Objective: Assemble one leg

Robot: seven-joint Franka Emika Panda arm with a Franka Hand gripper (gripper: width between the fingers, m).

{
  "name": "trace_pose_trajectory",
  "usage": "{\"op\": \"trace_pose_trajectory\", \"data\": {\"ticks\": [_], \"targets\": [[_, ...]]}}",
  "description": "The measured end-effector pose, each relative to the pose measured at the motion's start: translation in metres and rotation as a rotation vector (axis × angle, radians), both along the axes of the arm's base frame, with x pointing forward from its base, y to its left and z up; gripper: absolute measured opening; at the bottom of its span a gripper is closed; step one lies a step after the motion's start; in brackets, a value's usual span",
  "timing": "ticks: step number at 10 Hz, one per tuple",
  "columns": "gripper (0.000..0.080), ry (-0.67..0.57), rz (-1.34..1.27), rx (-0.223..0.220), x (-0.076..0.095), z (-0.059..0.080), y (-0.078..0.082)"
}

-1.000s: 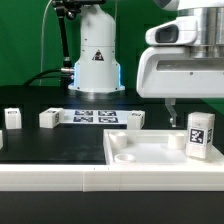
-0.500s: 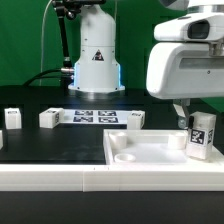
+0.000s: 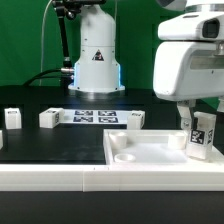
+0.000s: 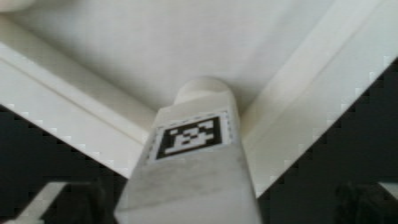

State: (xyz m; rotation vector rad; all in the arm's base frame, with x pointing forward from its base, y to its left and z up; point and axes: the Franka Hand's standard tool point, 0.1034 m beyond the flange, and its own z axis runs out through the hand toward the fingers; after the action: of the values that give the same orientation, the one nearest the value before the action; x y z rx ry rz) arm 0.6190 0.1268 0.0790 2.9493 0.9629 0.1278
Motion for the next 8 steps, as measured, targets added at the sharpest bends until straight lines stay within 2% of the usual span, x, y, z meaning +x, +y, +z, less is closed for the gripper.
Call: {"op": "trace_pose_trajectory", "data": {"ticks": [1, 2, 3, 4, 7, 8], "targets": [[0.0603, 0.000, -0.001, 0.000, 0.0000, 0.0000, -0.0001], [0.0422, 0.000, -0.001, 0.000, 0.0000, -0.0001, -0.0002], [0.0422, 0.000, -0.001, 0.000, 0.0001, 0.0000, -0.0004], [0.0291, 0.000, -0.010, 0.001, 0.0003, -0.0001, -0.0010], [0.0291, 0.000, -0.067, 0.009, 0.0003, -0.0001, -0.0012], [0.0291, 0.004, -0.239, 0.036, 0.0002, -0.0004, -0.0026]]}}
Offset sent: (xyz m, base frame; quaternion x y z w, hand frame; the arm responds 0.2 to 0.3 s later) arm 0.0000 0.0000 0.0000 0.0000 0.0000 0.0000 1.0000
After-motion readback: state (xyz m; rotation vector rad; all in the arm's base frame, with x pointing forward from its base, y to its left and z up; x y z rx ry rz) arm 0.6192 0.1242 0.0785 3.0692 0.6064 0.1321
